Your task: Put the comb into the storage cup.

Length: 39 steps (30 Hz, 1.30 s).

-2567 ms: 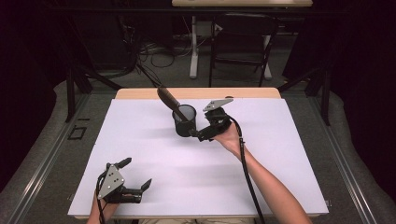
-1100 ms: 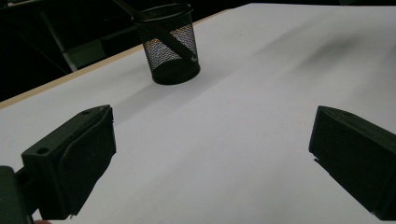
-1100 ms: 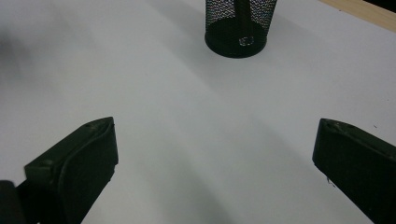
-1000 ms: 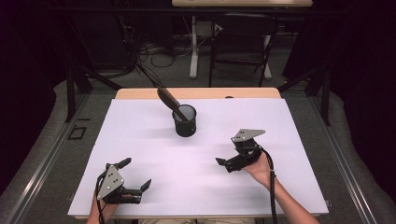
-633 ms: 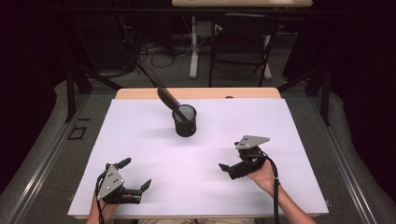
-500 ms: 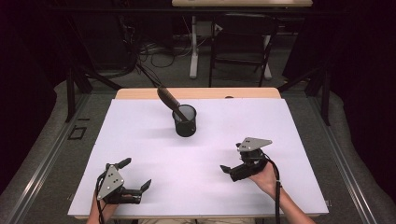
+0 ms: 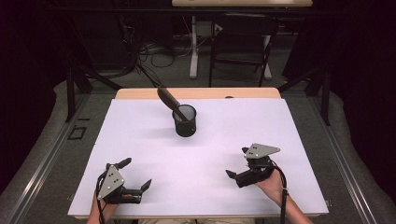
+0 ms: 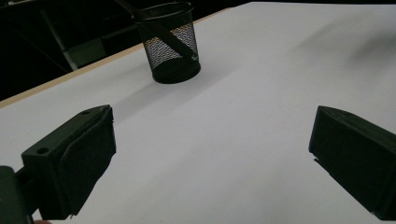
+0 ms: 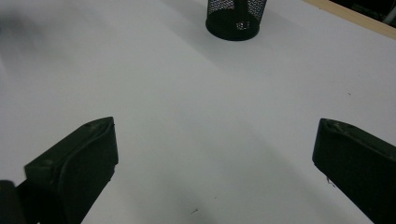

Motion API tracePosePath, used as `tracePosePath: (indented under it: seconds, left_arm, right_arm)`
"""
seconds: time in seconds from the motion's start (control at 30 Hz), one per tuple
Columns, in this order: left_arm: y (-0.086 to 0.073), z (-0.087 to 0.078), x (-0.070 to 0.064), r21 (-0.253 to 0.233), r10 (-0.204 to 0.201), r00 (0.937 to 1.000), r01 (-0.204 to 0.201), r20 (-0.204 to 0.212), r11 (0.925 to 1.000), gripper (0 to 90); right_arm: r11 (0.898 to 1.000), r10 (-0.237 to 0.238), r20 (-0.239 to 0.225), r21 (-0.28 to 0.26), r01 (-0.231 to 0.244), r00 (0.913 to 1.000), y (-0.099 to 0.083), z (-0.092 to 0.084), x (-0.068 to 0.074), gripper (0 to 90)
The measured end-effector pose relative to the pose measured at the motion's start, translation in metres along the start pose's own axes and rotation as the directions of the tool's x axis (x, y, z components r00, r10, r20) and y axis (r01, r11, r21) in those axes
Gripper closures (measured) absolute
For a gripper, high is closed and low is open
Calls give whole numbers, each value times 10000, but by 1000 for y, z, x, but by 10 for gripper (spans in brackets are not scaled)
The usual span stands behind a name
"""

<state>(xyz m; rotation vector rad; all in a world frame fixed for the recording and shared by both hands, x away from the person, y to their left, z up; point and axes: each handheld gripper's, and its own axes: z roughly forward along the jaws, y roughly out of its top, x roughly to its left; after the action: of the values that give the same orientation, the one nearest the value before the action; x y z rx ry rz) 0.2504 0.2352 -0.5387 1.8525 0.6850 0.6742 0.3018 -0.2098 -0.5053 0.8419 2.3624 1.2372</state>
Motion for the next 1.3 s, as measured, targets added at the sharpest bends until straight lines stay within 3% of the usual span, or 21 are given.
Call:
tracePosePath:
  seconds: [0.3, 0.53, 1.3]
  left_arm:
    - [0, 1, -1, 0, -3, 10000, 3, 11, 10000, 7]
    - [0, 0, 0, 13, -22, 10000, 22, -53, 10000, 7]
    - [0, 3, -1, 105, -28, 10000, 29, -49, 9999, 7]
  right_arm:
    - [9999, -74, 115, -111, 75, 9999, -9, -9, 4, 0]
    - [9986, -472, 580, -206, 485, 9972, -16, -18, 10, 0]
    - [9915, -360, 1084, -1208, 491, 9935, -38, -46, 20, 0]
